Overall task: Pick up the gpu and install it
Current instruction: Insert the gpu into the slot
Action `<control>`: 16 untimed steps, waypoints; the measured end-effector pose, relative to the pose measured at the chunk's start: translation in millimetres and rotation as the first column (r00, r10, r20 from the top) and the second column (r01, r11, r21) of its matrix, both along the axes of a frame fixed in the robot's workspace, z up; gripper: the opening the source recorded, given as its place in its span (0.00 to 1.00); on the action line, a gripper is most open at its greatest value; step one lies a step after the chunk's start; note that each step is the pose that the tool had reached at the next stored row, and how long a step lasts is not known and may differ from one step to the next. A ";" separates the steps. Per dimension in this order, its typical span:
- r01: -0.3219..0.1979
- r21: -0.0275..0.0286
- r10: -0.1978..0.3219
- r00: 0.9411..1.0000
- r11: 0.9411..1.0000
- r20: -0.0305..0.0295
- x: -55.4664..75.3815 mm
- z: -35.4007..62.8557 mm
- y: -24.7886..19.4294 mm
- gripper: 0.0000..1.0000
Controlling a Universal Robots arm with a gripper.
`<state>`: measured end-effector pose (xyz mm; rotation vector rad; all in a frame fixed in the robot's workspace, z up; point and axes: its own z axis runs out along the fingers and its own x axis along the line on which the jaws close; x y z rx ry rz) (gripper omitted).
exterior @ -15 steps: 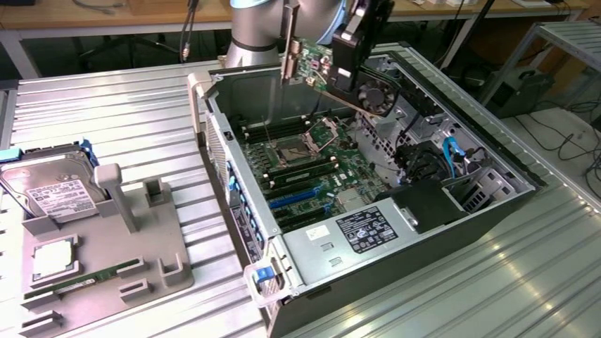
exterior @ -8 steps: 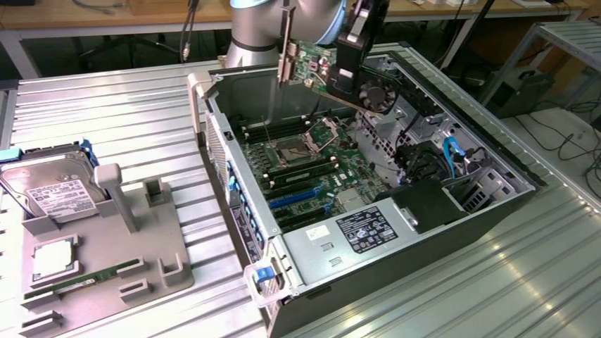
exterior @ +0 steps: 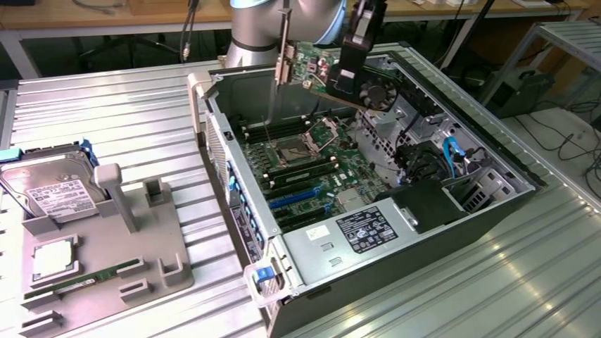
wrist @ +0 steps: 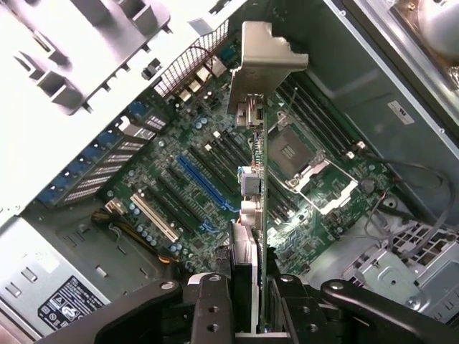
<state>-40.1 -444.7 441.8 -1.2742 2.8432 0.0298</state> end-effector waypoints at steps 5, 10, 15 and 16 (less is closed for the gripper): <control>-0.058 0.000 0.058 0.998 0.998 0.000 0.0 0.0 0.0 0.27; -0.108 0.000 0.108 0.994 0.994 0.000 -0.1 0.0 -0.2 0.27; -0.187 0.000 0.187 0.982 0.982 0.000 -0.1 0.0 -0.2 0.27; -0.197 0.000 0.197 0.980 0.980 0.000 -0.2 0.0 -0.2 0.27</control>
